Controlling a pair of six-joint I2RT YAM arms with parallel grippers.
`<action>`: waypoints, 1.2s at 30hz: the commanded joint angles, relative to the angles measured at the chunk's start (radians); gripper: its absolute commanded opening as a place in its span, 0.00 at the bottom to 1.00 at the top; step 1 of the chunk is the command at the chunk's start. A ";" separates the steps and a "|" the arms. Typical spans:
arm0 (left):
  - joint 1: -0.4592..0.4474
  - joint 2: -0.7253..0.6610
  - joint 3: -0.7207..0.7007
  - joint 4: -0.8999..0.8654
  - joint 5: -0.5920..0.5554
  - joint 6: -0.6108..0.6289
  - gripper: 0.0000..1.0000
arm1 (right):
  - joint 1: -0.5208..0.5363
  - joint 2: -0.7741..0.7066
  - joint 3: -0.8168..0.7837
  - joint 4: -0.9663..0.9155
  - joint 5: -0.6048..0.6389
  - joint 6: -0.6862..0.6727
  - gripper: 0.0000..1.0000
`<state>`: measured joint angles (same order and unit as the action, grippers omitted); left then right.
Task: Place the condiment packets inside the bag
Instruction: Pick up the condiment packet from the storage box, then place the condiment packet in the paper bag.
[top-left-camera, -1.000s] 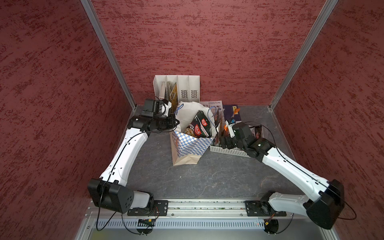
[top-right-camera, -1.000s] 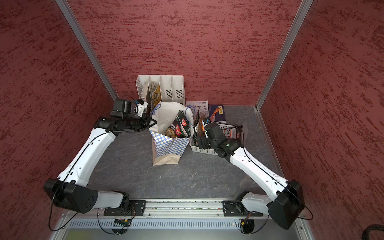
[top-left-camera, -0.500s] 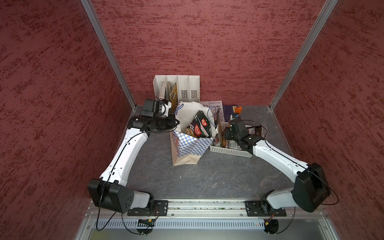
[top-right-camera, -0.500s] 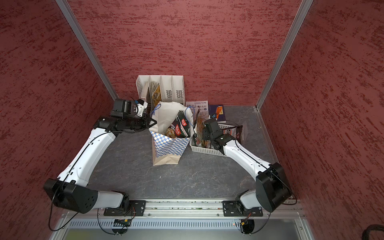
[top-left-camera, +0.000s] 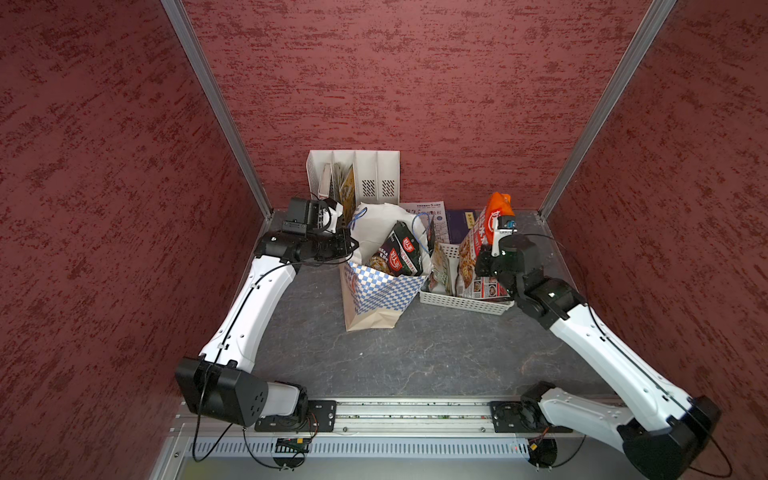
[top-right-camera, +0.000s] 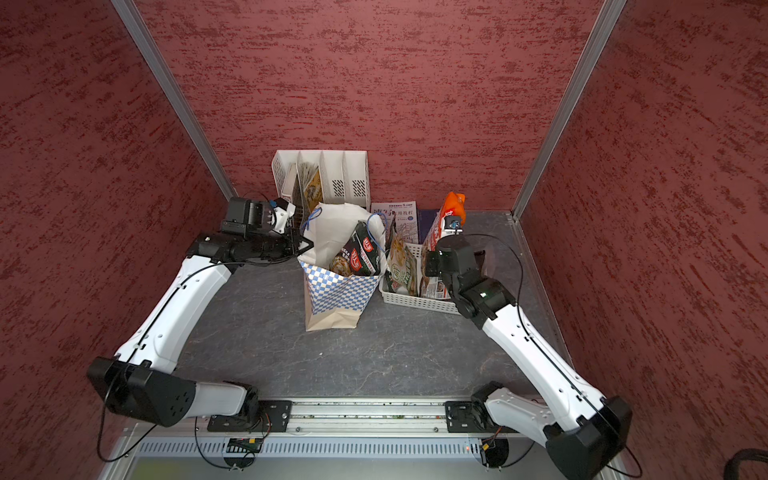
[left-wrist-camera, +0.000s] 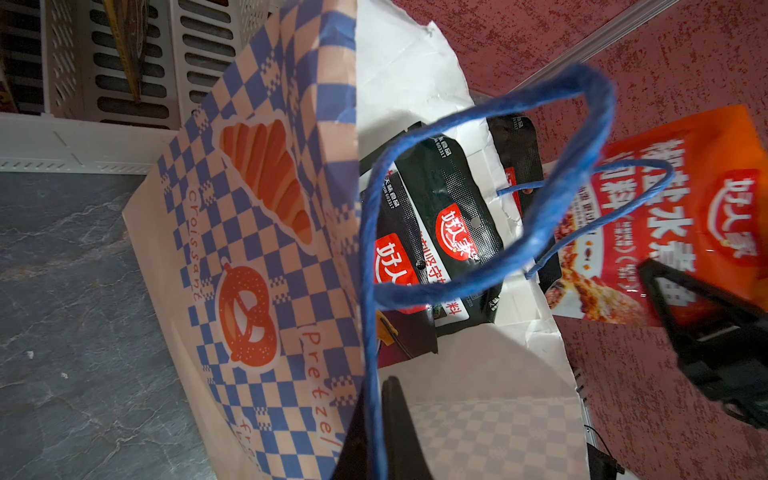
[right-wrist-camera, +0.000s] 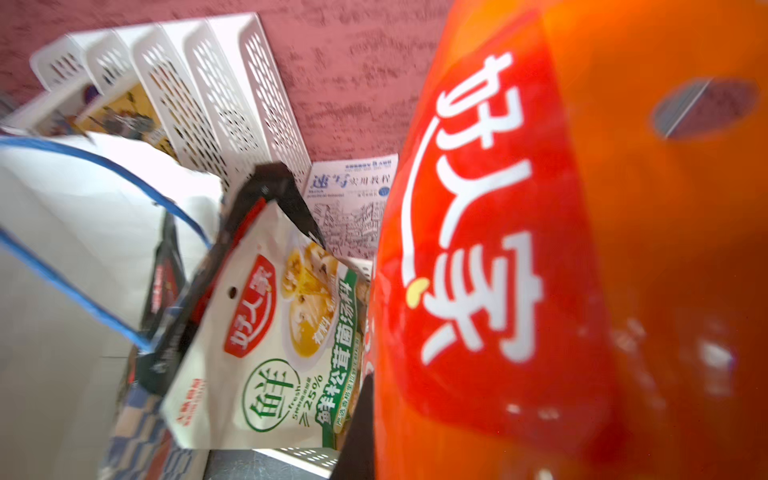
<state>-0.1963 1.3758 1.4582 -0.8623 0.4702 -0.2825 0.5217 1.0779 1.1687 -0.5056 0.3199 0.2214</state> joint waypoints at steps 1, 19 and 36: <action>0.004 -0.015 -0.007 0.060 0.032 0.023 0.00 | 0.019 -0.009 0.174 -0.011 -0.131 -0.125 0.00; 0.004 -0.018 -0.010 0.066 0.042 0.020 0.00 | 0.135 0.356 0.658 0.169 -0.620 -0.035 0.00; 0.004 -0.023 -0.012 0.068 0.017 0.021 0.00 | 0.188 0.413 0.486 0.157 -0.713 0.039 0.00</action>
<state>-0.1955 1.3758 1.4471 -0.8471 0.4881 -0.2794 0.6857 1.4956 1.6276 -0.4007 -0.3244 0.2520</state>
